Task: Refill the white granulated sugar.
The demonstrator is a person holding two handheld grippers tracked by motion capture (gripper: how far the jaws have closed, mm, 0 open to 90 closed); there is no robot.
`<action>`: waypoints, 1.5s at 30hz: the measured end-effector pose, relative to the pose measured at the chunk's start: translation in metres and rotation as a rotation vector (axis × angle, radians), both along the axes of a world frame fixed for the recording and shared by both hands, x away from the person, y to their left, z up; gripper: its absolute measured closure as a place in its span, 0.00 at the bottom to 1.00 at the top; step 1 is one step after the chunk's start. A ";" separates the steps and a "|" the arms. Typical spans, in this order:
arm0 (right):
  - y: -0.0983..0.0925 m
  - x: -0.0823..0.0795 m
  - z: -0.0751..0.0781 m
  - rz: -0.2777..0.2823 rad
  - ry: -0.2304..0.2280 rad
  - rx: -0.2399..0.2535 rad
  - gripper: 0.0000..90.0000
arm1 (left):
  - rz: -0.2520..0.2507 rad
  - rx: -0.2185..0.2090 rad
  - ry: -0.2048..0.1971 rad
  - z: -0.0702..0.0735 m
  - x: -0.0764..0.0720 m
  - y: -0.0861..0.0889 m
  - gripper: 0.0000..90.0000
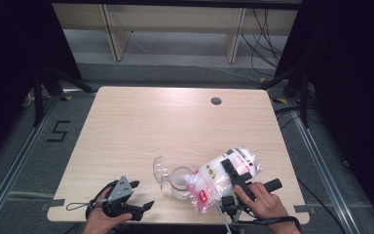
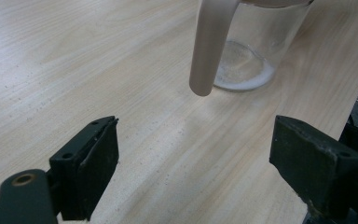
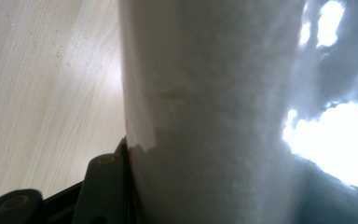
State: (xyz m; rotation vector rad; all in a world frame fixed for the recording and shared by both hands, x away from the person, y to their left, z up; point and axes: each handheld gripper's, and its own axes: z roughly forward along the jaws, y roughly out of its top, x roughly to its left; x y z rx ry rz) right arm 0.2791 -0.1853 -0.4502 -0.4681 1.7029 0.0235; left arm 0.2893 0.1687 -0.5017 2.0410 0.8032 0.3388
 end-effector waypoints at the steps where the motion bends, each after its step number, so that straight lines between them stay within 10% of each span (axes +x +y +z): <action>1: 0.000 0.000 0.001 0.007 -0.006 -0.012 0.56 | 0.000 -0.006 -0.001 -0.001 0.000 -0.001 0.17; 45: 0.000 -0.002 0.006 -0.010 -0.017 -0.006 0.56 | 0.002 -0.016 0.001 -0.001 0.000 -0.002 0.17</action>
